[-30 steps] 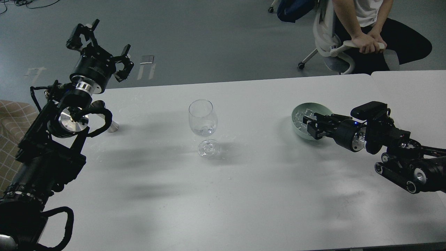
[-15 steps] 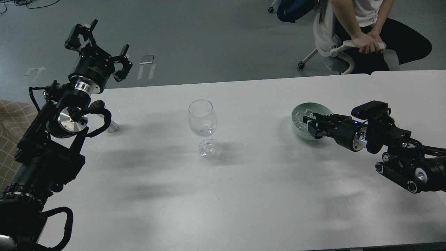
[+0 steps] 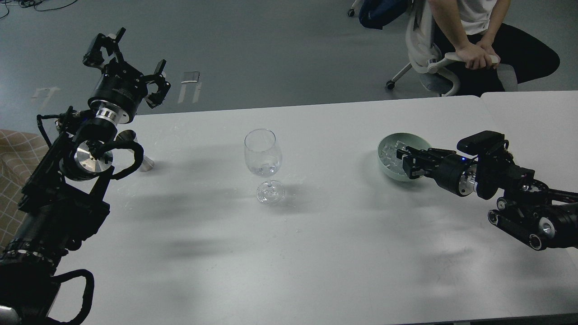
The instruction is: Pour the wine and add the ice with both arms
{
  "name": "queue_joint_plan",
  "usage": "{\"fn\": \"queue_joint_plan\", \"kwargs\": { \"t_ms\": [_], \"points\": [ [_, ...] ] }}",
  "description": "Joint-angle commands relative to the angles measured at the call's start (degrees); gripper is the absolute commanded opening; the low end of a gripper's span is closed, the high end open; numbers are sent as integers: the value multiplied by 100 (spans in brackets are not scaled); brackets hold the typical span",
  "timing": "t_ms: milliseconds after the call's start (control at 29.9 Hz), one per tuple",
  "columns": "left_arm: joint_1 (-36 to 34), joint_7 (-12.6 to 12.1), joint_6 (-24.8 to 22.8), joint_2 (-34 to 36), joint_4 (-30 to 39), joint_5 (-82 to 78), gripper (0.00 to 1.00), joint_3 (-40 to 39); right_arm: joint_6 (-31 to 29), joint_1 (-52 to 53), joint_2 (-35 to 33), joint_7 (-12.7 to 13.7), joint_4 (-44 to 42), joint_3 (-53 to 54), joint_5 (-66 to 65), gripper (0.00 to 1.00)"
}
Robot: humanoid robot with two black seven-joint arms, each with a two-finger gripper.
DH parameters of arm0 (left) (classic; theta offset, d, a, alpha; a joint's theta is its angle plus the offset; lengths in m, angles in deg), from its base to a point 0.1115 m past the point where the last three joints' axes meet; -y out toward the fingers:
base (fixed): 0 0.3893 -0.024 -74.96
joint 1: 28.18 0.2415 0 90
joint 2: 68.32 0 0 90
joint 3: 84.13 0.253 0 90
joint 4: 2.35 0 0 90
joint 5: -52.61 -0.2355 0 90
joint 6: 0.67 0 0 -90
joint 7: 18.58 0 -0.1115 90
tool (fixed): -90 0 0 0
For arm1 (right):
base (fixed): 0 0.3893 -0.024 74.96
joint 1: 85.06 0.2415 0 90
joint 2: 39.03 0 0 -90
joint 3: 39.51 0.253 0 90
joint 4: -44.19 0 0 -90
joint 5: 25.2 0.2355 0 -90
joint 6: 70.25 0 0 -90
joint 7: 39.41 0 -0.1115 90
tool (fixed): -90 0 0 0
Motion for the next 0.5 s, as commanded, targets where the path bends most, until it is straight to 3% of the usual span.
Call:
{"fn": "queue_joint_plan", "kwargs": {
  "t_ms": [0, 200, 468],
  "points": [
    [-6, 0, 0, 9, 0, 0, 96, -3, 9, 27, 0, 0, 18, 3, -1, 1],
    [-6, 0, 0, 0, 9, 0, 96, -3, 44, 132, -27, -9, 150, 82, 8, 1],
    [-14, -8, 0, 61, 0, 0, 96, -3, 97, 414, -510, -9, 1089, 775, 17, 1]
  ]
}}
